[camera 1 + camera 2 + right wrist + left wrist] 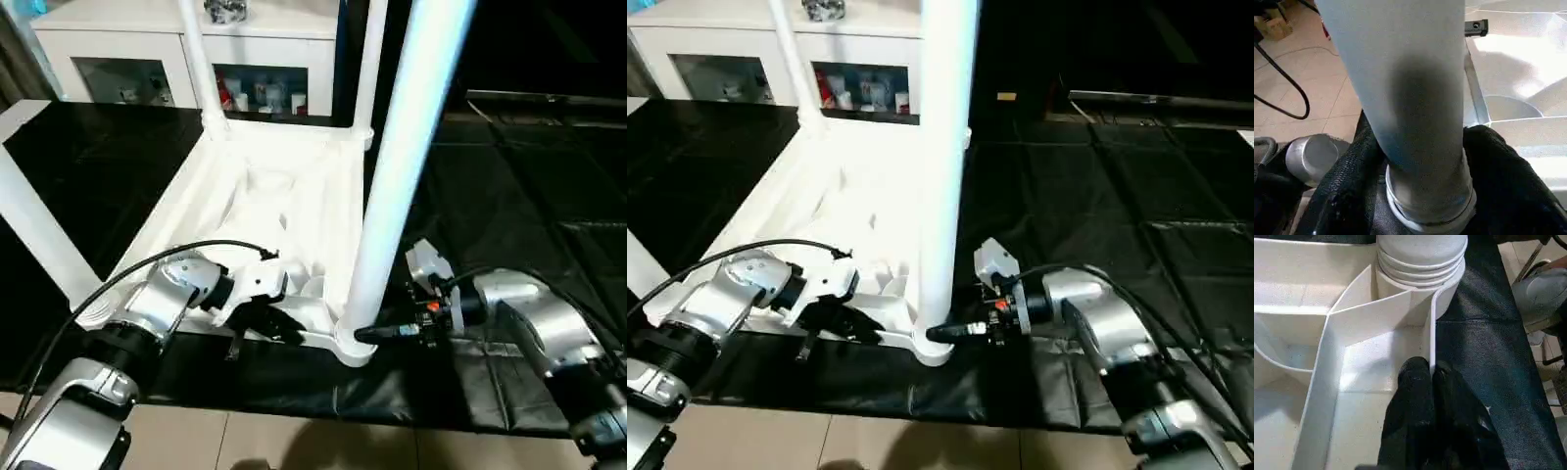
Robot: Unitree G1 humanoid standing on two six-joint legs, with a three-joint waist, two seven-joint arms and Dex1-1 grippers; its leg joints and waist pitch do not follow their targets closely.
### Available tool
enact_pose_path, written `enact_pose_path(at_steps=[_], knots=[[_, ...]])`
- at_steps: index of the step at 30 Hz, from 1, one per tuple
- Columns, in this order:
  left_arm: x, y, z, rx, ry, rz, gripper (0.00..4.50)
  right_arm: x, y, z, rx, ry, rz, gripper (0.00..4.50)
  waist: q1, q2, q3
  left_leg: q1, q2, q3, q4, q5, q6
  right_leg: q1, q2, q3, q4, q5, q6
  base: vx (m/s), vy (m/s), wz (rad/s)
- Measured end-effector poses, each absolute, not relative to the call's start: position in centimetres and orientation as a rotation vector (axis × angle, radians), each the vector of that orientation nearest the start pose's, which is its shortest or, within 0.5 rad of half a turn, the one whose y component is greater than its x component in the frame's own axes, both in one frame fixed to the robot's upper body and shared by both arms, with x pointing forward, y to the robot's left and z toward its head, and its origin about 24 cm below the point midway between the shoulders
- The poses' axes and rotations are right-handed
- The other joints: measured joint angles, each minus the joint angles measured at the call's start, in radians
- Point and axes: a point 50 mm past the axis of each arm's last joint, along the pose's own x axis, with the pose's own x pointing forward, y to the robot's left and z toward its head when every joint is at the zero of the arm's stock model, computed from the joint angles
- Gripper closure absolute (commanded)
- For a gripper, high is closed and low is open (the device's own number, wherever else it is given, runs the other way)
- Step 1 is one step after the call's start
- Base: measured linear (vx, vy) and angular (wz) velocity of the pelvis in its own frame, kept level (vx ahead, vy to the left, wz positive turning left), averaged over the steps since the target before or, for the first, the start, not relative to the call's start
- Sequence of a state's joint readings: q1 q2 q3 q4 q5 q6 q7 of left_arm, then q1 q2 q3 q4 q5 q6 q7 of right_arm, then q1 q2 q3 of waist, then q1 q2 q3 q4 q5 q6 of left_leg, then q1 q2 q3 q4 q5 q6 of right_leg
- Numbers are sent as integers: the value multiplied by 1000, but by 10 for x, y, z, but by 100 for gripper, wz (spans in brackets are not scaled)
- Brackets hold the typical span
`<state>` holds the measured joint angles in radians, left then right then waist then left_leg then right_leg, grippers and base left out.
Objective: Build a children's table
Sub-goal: Rotate leg to tighten
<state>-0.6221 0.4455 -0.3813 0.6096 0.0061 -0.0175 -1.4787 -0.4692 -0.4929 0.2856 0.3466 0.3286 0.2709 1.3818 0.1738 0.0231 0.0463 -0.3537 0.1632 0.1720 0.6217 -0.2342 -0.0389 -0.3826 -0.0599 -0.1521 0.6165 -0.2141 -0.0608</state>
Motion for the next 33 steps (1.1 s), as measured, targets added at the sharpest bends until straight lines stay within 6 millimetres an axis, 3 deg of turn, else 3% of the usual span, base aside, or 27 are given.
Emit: enact_pose_path(at_steps=[4,10,12,14,18,24,30,31,33], knots=[[304,141,56,504,511,-1640,450,285,-148,67,-72,394,1533,240,-1,0,0,0,0,0,0,0,0,0,0,0,0,0,0,0,0,0],[305,138,54,481,519,-1613,450,285,-149,65,-58,386,1511,248,1,0,0,1,0,0,0,1,0,1,0,0,1,0,0,0,0,0],[310,132,52,440,527,-1560,450,283,-152,59,-15,360,1425,248,4,1,-1,2,1,1,0,3,1,2,0,0,1,1,-1,0,0,0],[314,129,51,404,540,-1495,450,284,-153,57,-10,329,1316,249,-4,1,-1,3,2,3,0,5,0,4,0,1,0,3,0,0,0,0],[326,119,49,340,559,-1336,450,296,-146,52,13,297,1054,255,-38,1,-1,5,3,4,-1,8,-7,6,0,0,-1,6,3,0,0,0],[342,102,48,261,566,-1101,450,327,-123,50,83,299,714,256,-82,2,-1,7,4,1,-2,11,-11,6,1,-5,-7,11,2,0,0,0],[347,93,49,250,544,-1018,450,337,-113,54,30,278,603,256,-85,3,-2,4,4,1,-7,13,-5,2,1,-5,-7,13,-2,0,0,0],[347,93,49,253,539,-1019,450,337,-113,54,17,267,603,201,-84,3,-2,4,4,1,-9,13,-5,1,1,-5,-7,13,-4,0,0,0],[347,93,50,264,531,-1030,450,336,-114,53,2,252,608,187,-82,3,-2,4,4,2,-11,13,-5,1,1,-5,-7,13,-5,0,0,0]])
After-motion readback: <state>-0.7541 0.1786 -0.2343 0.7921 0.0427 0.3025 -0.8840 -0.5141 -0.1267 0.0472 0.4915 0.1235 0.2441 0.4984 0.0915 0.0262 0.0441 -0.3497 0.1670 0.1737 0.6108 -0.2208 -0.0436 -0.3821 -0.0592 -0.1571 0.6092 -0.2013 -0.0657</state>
